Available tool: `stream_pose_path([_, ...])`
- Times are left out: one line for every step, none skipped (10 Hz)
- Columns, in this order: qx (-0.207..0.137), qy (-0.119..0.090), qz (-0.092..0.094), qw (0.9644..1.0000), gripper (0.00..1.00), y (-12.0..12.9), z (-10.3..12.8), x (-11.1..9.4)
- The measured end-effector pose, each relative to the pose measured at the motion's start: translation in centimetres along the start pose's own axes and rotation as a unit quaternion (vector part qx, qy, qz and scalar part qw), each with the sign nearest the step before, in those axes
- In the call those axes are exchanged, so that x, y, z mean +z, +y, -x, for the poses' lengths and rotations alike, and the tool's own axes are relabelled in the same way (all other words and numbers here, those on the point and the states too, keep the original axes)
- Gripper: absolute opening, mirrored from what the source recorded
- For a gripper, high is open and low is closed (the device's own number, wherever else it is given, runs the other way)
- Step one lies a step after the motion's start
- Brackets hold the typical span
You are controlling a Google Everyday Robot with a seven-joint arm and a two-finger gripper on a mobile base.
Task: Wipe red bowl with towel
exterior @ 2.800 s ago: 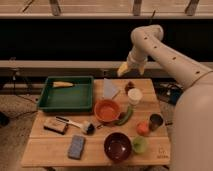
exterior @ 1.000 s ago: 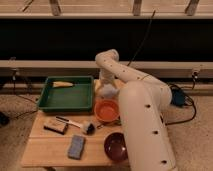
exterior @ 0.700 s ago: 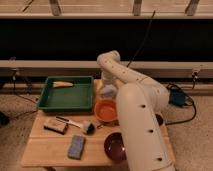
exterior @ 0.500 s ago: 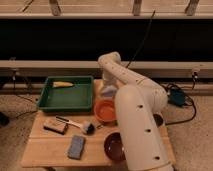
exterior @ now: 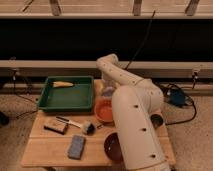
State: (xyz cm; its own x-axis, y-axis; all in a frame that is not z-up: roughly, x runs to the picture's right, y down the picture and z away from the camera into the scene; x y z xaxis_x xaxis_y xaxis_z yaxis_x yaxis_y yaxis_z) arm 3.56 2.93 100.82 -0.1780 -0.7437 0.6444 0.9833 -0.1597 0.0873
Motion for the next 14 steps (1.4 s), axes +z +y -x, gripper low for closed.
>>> stream_pose_path([0.001,0.001,0.001,1.0000,0.36,0.3,0.1,-0.1])
stream_pose_path([0.003,0.003,0.004,1.0000,0.25,0.8,0.1,-0.2])
stream_pose_path([0.003,0.003,0.004,1.0000,0.14,0.8,0.2,-0.2])
stream_pose_path([0.003,0.002,0.003,1.0000,0.05,0.8,0.2,-0.3])
stream_pose_path([0.003,0.003,0.002,1.0000,0.03,0.7,0.2,-0.4])
stream_pose_path([0.002,0.002,0.002,1.0000,0.00,0.7,0.2,-0.3])
stream_pose_path([0.001,0.003,0.001,1.0000,0.00,0.6,0.3,-0.4])
stream_pose_path([-0.001,0.008,-0.003,1.0000,0.00,0.7,0.7,-0.9])
stream_pose_path([-0.003,0.020,-0.001,0.9998,0.00,2.0,1.5,-2.1])
stream_pose_path([-0.003,0.030,-0.001,0.9995,0.00,3.0,2.2,-3.5])
stream_pose_path([-0.004,0.040,-0.001,0.9992,0.00,4.1,3.0,-5.2])
stream_pose_path([-0.004,0.052,-0.004,0.9986,0.00,5.1,3.9,-7.7])
stream_pose_path([-0.008,0.068,-0.008,0.9976,0.00,6.2,5.1,-10.9])
stream_pose_path([-0.011,0.078,-0.007,0.9968,0.00,7.1,6.0,-12.7])
